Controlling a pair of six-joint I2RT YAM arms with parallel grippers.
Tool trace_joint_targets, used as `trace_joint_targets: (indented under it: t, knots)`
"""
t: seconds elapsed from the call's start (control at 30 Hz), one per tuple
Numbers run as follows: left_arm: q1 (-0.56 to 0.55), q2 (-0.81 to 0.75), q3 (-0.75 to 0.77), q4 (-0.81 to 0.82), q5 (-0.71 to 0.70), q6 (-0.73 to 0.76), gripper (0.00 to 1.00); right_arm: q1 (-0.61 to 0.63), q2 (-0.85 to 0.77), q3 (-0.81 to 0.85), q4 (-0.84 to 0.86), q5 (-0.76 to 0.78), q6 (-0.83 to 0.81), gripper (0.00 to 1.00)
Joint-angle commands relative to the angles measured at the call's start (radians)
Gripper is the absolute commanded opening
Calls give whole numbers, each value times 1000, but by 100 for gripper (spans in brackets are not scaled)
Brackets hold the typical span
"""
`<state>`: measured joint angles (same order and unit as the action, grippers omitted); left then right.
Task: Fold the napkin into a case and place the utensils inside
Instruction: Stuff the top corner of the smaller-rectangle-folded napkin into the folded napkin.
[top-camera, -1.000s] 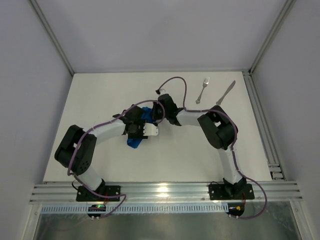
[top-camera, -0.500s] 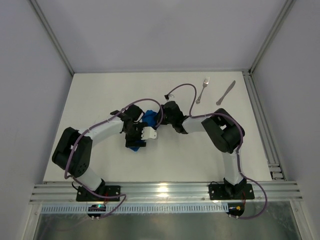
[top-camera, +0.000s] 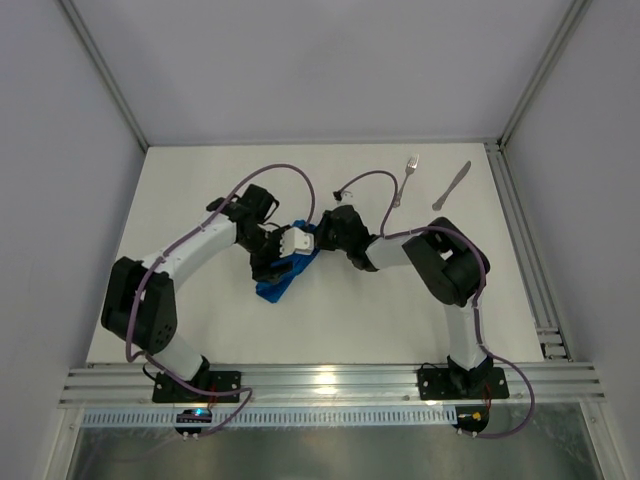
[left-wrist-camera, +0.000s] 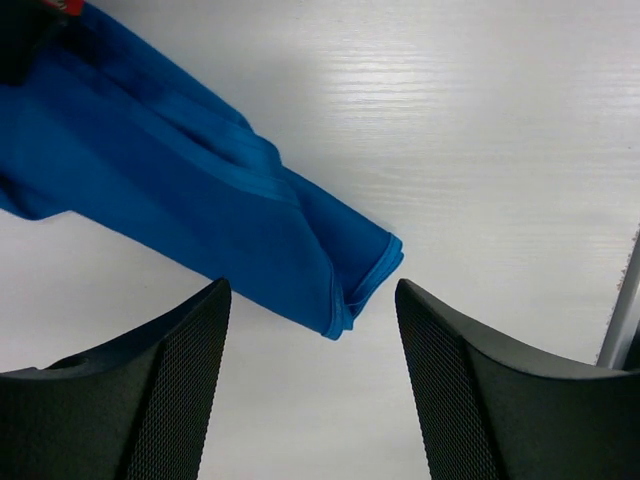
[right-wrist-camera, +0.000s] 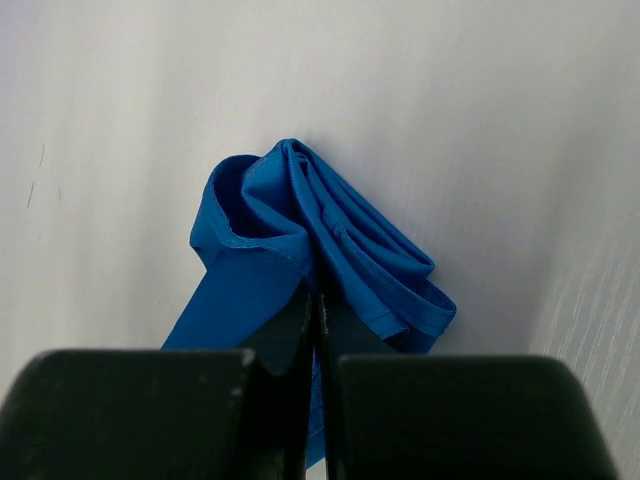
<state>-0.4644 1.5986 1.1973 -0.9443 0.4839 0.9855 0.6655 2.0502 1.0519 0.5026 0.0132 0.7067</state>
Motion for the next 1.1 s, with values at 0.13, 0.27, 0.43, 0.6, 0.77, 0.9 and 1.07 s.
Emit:
trace_joint_targets:
  t: [0.13, 0.27, 0.43, 0.6, 0.77, 0.9, 1.07]
  knots:
    - [-23, 0, -120, 187, -100, 4, 74, 3, -44, -18, 42, 33, -3, 4]
    - [-51, -19, -223, 384, -168, -22, 68, 5, -44, -20, 50, 31, 5, 4]
    - [-79, -29, -301, 457, -196, 27, 55, 6, -47, -29, 62, 31, 14, 4]
    - [-100, -26, -367, 504, -231, 76, 50, 9, -61, -50, 94, 36, 31, 4]
    - [-115, -17, -393, 530, -283, 117, 49, 9, -88, -41, 70, 4, 14, 12]
    - [-120, -5, -404, 527, -294, 139, 47, 6, -206, -56, -39, 19, -33, 33]
    - [-122, 0, -412, 512, -274, 162, 47, 0, -344, -46, -280, 16, -130, 47]
